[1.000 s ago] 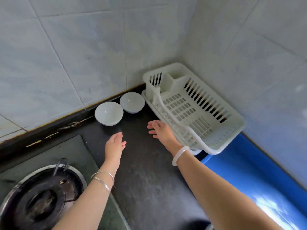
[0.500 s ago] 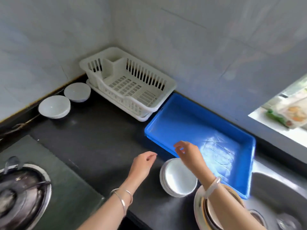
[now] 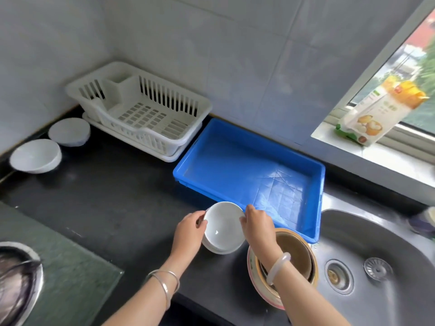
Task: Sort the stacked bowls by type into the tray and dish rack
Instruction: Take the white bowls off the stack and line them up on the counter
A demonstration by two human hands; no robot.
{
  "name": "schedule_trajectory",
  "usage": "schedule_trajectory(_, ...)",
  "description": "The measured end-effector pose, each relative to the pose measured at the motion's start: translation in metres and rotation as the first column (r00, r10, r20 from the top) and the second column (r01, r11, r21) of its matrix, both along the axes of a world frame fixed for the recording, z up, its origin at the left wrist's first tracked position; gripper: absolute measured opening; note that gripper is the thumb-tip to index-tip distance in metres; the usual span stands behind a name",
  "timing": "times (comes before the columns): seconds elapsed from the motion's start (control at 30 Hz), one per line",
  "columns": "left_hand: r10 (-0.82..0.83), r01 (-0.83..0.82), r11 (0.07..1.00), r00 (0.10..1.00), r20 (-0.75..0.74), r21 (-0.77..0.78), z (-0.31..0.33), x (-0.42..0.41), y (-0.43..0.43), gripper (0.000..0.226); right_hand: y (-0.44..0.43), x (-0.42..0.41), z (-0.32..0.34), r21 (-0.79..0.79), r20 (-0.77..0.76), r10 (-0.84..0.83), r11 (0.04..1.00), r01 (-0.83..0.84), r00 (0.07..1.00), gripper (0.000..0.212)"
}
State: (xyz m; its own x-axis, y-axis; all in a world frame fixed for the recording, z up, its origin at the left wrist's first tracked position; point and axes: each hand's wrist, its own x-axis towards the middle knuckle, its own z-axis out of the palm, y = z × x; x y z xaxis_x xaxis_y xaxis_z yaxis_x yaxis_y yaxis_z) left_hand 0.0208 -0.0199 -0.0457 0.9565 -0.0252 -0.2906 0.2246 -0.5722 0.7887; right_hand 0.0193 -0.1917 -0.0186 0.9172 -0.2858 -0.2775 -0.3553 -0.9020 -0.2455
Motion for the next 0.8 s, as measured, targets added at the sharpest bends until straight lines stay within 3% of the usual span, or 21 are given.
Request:
schedule_trajectory(0.17,0.034,-0.034,0.999,0.999,0.0,-0.017,0.001,0.0,0.001,0.028,-0.001,-0.006,0.005,0.05,0.024,0.008,0.999,-0.009,1.0,0.014)
schedule_trajectory(0.37,0.033,-0.034,0.999,0.999,-0.042,-0.008,0.002,0.003,0.0,0.025,-0.016,-0.012,0.016,0.166,0.055,-0.109,0.981,0.098,0.993,0.008)
schedule_trajectory(0.5,0.033,-0.031,0.999,0.999,-0.044,0.044,0.004,0.007,-0.007,0.024,-0.029,-0.01,0.026,0.215,0.084,-0.189,0.962,0.167,0.978,0.016)
schedule_trajectory(0.8,0.04,-0.045,0.979,0.999,0.027,0.199,0.014,0.015,-0.017,0.009,-0.035,-0.016,0.042,0.319,0.065,-0.258,0.921,0.225,0.964,0.011)
